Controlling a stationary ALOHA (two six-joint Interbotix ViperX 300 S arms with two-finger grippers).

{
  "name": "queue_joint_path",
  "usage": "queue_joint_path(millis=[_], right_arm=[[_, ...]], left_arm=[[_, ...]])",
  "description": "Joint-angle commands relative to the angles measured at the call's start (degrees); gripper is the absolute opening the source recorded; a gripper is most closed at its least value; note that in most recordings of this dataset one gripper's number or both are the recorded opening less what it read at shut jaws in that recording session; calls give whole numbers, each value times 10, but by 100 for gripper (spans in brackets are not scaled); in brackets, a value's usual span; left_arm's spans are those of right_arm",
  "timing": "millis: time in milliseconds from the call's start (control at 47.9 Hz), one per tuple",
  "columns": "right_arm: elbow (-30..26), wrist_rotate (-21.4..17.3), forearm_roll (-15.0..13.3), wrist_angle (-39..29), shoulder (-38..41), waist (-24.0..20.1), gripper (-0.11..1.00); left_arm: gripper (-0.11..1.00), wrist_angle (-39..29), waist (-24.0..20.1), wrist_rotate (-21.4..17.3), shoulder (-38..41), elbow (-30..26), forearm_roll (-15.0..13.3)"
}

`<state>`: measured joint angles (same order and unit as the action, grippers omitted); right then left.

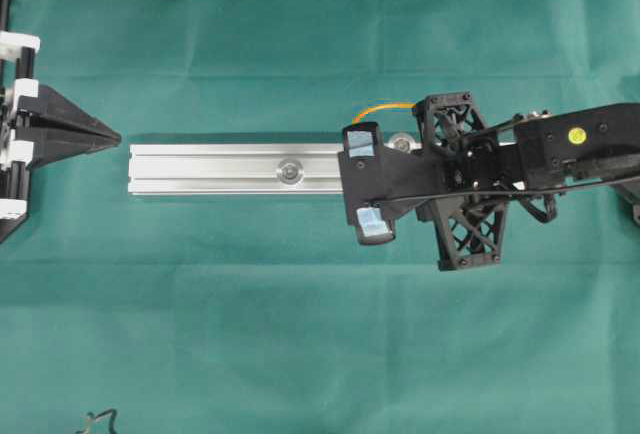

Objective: Hook the rubber onto the shaft.
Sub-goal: 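Carry the band leftward along the rail toward the right bolt head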

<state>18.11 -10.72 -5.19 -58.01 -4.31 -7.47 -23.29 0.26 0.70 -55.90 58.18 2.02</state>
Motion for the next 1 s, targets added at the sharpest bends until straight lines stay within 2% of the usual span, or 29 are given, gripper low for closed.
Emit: queue_joint_path(millis=[0, 209, 981], right_arm=[[4, 0, -1, 18, -8, 1, 7], [21, 0, 1, 41, -4, 1, 7], [22, 0, 2, 60, 17, 1, 7]], left_arm=[[0, 3, 2, -1, 4, -18, 0], [0, 2, 2, -1, 4, -18, 0], [0, 2, 2, -1, 4, -18, 0]])
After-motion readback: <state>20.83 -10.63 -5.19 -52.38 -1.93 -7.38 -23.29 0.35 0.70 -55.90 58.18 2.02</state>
